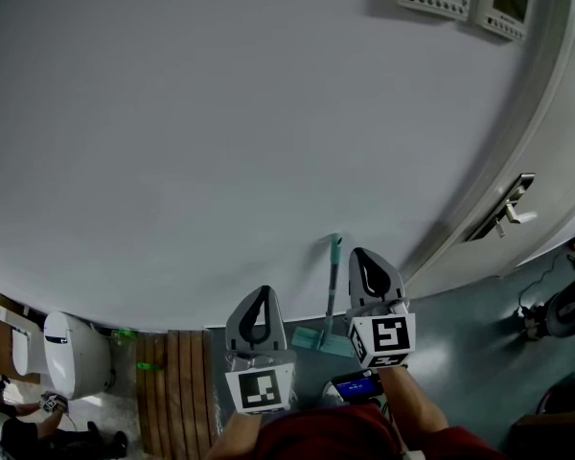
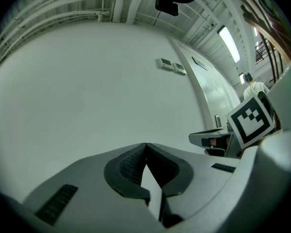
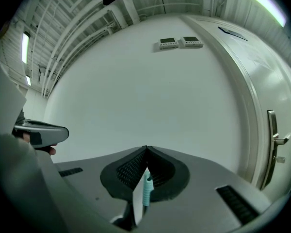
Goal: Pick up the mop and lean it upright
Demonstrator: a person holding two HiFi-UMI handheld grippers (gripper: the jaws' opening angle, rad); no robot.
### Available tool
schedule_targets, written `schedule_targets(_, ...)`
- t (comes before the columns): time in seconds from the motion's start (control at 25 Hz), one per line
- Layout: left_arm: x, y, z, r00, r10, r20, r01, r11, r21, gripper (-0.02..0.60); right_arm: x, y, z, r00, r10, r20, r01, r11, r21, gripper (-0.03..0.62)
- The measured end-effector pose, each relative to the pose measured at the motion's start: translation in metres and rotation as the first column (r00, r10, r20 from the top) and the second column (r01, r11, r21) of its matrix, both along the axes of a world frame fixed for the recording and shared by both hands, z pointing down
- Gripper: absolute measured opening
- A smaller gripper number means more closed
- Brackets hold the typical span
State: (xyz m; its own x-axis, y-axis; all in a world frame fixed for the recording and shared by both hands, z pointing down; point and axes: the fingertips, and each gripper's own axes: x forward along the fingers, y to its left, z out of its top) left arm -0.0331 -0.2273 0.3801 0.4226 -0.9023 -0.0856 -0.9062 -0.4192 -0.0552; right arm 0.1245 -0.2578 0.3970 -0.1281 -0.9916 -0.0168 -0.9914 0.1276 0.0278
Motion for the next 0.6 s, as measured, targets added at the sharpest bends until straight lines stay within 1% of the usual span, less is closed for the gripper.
schedule_targets(0.24, 0.004, 0.000, 0.001, 1.000, 0.007, -0.001, -0.007, 1.000, -0.004, 0.014, -0.004, 0.026, -0.008, 1.000, -0.018, 0.012, 0.018, 1.000, 0.022, 0.017)
schedule_targets(0.44, 0.005, -0.001, 0.001, 1.000, 0.011, 0.002, -0.011, 1.000, -0.001, 0.014, -0.004, 0.043, -0.011, 0.999, -0.027, 0.046, 0.026, 0.999, 0.026, 0.018)
schedule_targets(0.6, 0.006, -0.001, 0.002, 1.000, 0.011, -0.001, -0.011, 1.000, -0.005, 0.014, -0.006, 0.051, -0.008, 0.999, -0.033, 0.037, 0.032, 0.999, 0.019, 0.018)
